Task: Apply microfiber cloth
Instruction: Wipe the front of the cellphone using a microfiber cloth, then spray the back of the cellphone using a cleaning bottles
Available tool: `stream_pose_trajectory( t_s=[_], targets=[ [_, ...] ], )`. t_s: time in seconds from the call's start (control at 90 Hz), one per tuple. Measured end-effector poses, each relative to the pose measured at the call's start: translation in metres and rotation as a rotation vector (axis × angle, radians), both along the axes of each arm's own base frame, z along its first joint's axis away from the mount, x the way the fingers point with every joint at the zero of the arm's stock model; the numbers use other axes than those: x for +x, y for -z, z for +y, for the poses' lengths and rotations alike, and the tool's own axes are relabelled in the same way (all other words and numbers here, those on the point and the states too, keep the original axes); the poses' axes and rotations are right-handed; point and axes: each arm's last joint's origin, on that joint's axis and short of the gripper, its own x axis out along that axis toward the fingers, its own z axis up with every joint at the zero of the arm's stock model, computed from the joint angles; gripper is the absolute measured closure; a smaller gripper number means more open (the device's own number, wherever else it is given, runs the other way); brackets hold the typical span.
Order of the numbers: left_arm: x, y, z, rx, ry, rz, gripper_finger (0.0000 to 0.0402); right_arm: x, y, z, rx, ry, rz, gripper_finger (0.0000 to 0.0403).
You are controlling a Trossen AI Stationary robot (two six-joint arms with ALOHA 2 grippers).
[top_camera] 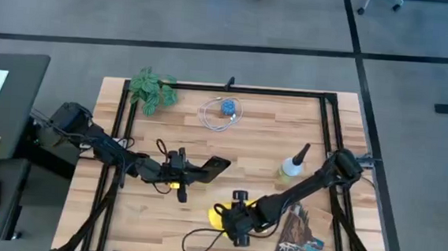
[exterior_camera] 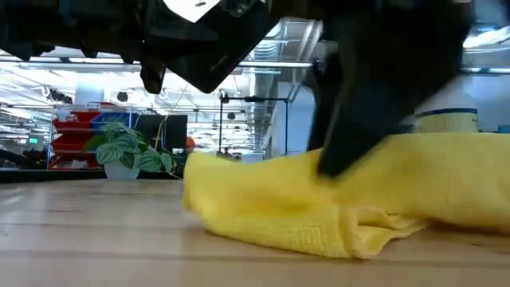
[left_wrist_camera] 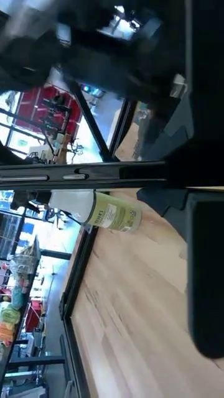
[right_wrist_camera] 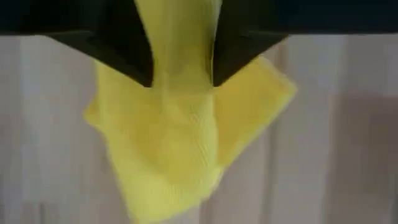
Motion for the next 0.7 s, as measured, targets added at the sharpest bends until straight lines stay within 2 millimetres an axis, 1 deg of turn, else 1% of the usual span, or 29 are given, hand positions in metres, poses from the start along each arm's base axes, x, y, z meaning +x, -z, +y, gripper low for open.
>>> stream_pose_trajectory(
  t_s=[0.056,0.122,0.256,0.356,0.433,0.544,0.611,0.7],
  targets=[
    [0.0,0.001,0.0,0.003,-0.001,0.007,0.0391,-0.007,-0.018,-0.004,-0.034,0.046,0.009,0.0182],
    [0.0,0.001,0.0,0.005,-0.001,0.01,0.0391,-0.024,-0.039,-0.009,-0.073,0.108,0.029,0.0165],
    [0.0,0.001,0.0,0.006,-0.002,0.012,0.0391,-0.066,-0.077,-0.012,-0.062,0.274,0.065,0.0161],
    [0.0,0.001,0.0,0.013,-0.001,0.013,0.0391,-0.097,-0.094,-0.003,0.0,0.435,0.08,0.0164],
    [0.0,0.001,0.0,0.018,-0.002,0.014,0.0391,-0.121,-0.096,0.01,0.044,0.553,0.068,0.0164],
    [0.0,0.001,0.0,0.034,-0.002,0.016,0.0391,-0.153,-0.082,0.026,0.03,0.682,0.064,0.0164],
    [0.0,0.001,0.001,0.039,-0.003,0.016,0.0391,-0.168,-0.074,0.028,0.0,0.792,0.036,0.0164],
    [0.0,0.001,0.001,0.04,-0.002,0.017,0.0391,-0.188,-0.066,0.026,-0.084,0.893,-0.063,0.0161]
  ],
)
